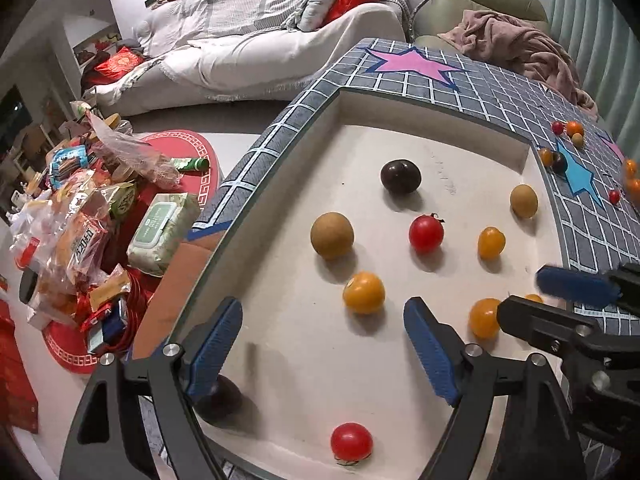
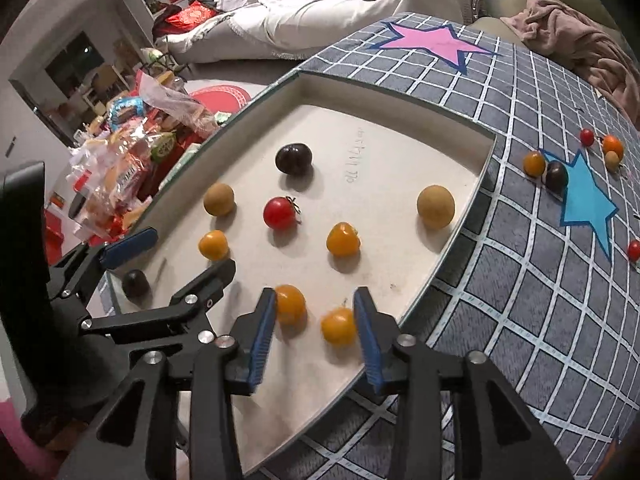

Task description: Organize fruits

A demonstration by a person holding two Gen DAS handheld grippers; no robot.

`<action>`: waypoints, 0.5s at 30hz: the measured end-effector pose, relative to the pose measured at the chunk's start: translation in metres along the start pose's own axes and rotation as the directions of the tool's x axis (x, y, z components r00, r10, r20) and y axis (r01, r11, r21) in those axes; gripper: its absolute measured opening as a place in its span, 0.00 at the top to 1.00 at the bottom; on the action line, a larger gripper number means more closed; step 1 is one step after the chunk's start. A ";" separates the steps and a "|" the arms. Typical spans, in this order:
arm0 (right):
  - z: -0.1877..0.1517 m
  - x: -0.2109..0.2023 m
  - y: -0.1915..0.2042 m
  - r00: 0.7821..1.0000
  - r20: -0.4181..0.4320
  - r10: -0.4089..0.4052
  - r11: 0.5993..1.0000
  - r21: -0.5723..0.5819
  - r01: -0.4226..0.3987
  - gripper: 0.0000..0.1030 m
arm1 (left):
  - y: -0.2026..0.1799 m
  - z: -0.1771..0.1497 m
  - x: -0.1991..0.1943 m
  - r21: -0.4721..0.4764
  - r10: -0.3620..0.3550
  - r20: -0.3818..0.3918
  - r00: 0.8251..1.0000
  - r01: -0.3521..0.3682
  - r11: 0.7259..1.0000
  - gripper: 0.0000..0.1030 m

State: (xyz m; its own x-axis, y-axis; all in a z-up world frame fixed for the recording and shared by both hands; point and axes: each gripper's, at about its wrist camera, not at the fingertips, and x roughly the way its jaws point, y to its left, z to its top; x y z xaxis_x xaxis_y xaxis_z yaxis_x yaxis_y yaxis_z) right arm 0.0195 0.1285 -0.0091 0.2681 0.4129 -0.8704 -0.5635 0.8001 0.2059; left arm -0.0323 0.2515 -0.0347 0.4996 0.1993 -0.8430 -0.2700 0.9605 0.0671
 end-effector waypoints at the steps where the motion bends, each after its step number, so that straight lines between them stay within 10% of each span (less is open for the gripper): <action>1: 0.000 -0.002 0.001 1.000 0.005 -0.001 1.000 -0.002 0.001 0.42 | 0.001 0.000 0.000 -0.002 0.005 -0.002 1.000 -0.005 1.000 0.18; 9: 0.005 -0.020 0.007 1.000 0.024 0.000 1.000 0.007 0.000 0.13 | 0.007 -0.001 -0.004 -0.028 0.009 -0.002 1.000 -0.009 1.000 0.00; 15: 0.008 -0.028 0.009 0.999 0.024 -0.028 0.999 0.022 0.027 0.11 | 0.009 -0.001 -0.012 -0.030 0.000 -0.005 1.000 0.000 1.000 0.00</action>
State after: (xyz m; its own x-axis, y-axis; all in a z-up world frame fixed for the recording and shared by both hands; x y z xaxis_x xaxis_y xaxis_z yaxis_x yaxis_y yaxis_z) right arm 0.0136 0.1276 0.0211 0.3024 0.4008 -0.8648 -0.5386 0.8204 0.1919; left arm -0.0414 0.2578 -0.0247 0.4956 0.1985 -0.8456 -0.2943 0.9543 0.0515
